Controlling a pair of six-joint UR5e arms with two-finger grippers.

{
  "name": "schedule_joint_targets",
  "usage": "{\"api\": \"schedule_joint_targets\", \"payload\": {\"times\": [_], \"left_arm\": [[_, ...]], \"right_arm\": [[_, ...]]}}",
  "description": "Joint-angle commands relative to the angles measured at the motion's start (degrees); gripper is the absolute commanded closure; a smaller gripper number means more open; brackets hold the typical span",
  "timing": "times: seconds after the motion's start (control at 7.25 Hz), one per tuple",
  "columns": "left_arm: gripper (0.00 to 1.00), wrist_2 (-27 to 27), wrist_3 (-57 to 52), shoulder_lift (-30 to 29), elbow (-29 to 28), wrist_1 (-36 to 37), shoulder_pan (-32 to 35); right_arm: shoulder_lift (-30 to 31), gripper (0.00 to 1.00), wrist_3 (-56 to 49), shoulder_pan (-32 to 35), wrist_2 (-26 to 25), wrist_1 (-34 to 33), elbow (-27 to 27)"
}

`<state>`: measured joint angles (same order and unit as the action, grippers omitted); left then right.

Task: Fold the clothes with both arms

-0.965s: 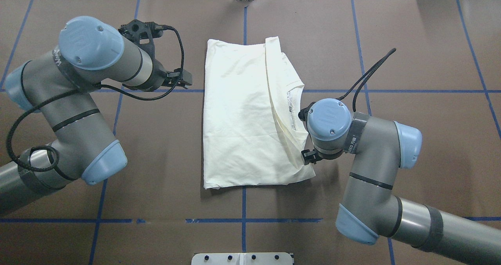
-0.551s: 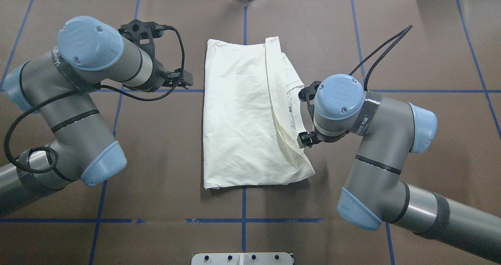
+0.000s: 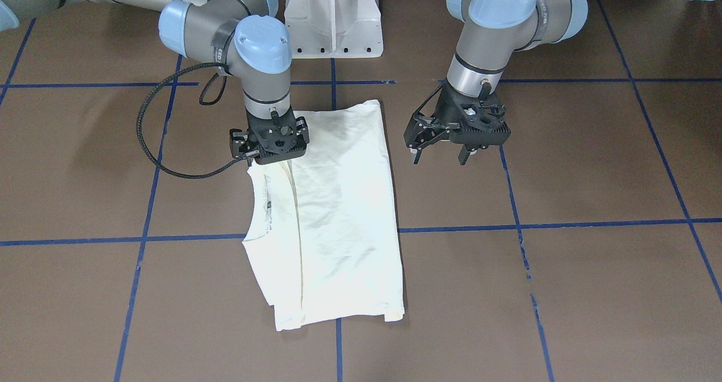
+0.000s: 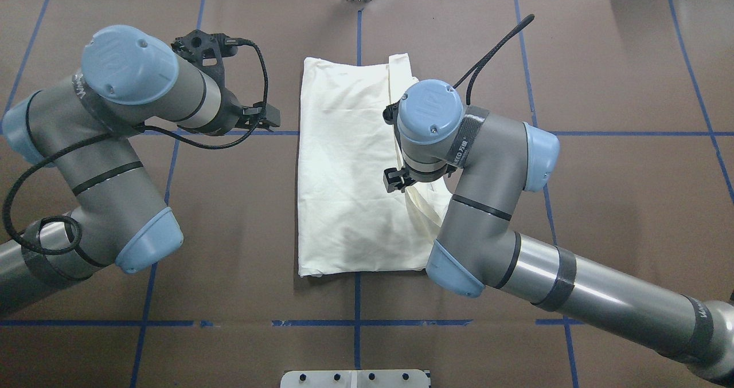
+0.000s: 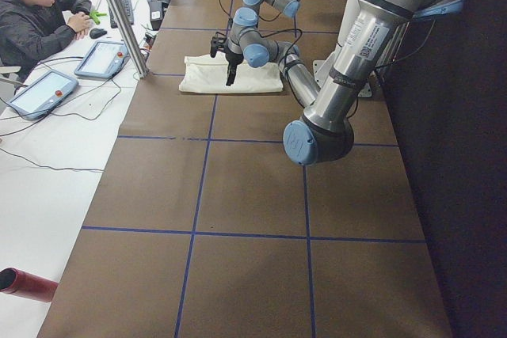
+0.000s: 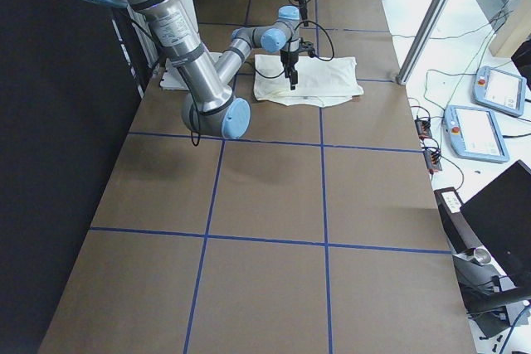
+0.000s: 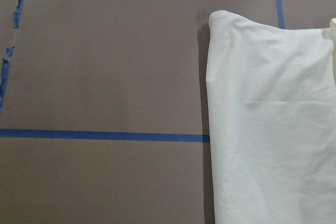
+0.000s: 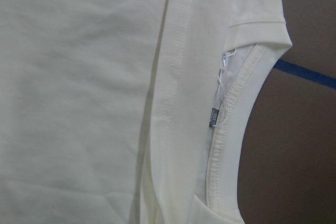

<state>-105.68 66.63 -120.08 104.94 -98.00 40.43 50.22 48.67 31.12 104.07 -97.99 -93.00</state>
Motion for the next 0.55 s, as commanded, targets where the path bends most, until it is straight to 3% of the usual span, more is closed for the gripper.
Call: {"api": "schedule_joint_targets", "payload": {"times": [0.0,0.41], "left_arm": [[0.0,-0.05,-0.01,0.19,0.0,-0.17,0.0],[0.0,-0.4,0.08,0.19,0.0,-0.17,0.0]], "right_arm": [[0.49,0.0,0.19,-1.41,1.57,-0.52,1.68],[1.29,0.0,0.28,-2.38,2.01,-2.63,1.68]]}}
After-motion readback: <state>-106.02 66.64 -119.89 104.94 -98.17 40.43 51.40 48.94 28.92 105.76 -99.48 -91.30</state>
